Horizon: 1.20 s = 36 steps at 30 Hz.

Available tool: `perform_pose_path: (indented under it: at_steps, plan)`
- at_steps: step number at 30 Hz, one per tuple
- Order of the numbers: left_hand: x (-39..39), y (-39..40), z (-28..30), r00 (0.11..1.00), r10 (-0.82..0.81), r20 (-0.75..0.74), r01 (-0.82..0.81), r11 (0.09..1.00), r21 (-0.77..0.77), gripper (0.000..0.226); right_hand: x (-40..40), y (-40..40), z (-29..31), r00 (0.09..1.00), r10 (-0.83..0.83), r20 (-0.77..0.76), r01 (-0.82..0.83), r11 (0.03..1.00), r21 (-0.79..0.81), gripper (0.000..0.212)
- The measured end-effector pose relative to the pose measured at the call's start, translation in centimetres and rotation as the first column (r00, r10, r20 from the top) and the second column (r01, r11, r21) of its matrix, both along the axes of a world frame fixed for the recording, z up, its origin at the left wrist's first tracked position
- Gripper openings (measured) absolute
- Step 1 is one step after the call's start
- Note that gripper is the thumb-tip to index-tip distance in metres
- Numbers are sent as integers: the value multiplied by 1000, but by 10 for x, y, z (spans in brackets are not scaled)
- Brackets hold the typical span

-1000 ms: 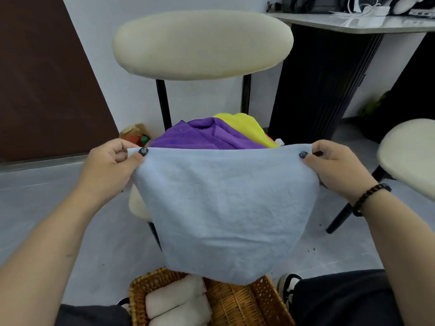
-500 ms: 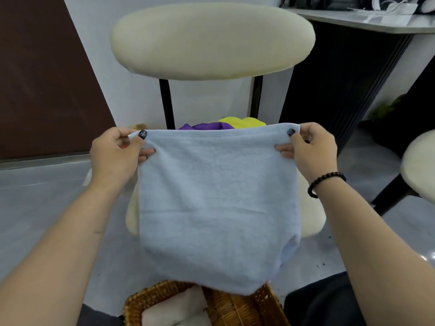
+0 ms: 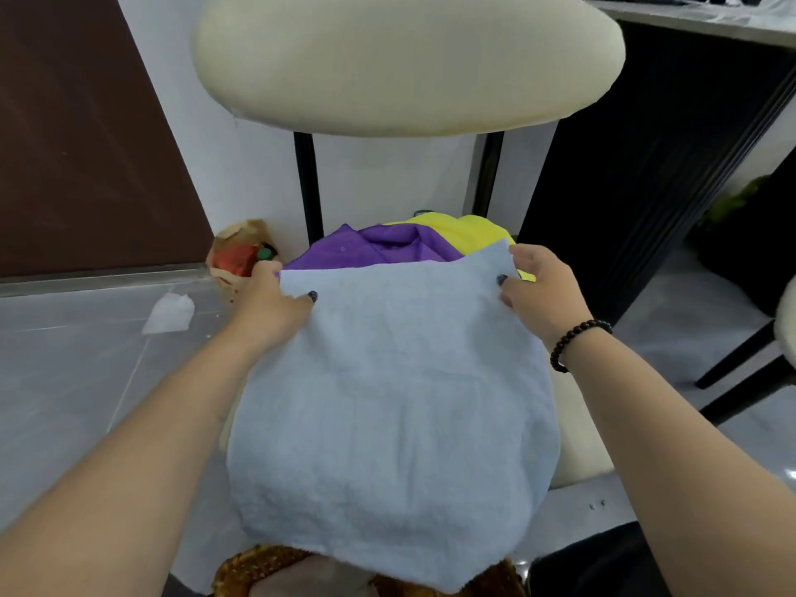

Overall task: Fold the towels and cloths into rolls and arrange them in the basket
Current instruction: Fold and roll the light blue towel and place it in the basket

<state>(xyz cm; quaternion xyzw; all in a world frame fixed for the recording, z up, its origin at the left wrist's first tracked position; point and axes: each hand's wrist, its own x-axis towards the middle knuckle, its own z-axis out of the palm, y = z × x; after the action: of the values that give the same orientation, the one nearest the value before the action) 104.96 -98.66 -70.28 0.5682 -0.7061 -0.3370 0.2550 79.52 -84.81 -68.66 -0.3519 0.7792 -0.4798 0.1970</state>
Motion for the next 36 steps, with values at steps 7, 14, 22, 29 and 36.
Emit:
perform_pose_path:
  at_steps: [7, 14, 22, 29, 36]
  plan:
    - [-12, 30, 8, 952, -200, 232, 249, 947, -205, 45, -3, 15, 5, 999, 16, -45, -14, 1000, 26, 49]
    - [-26, 103, 3, 858, -428, 285, 491, 845, -212, 60, 3, 53, 6, 1000, 3, 22, -3, 1000, 25, 34]
    - [-26, 175, -2, 716, -611, 338, 675, 729, -114, 60, 37, 115, 4, 995, 63, 75, -86, 933, 350, 19]
    - [-15, 197, -8, 614, -610, 500, 711, 703, -15, 66, 68, 158, -35, 989, 139, 57, -148, 815, 560, 29]
    - [-13, 186, -29, 481, -501, 719, 697, 716, 33, 73, 93, 174, -61, 921, -120, 370, 39, 975, 219, 27]
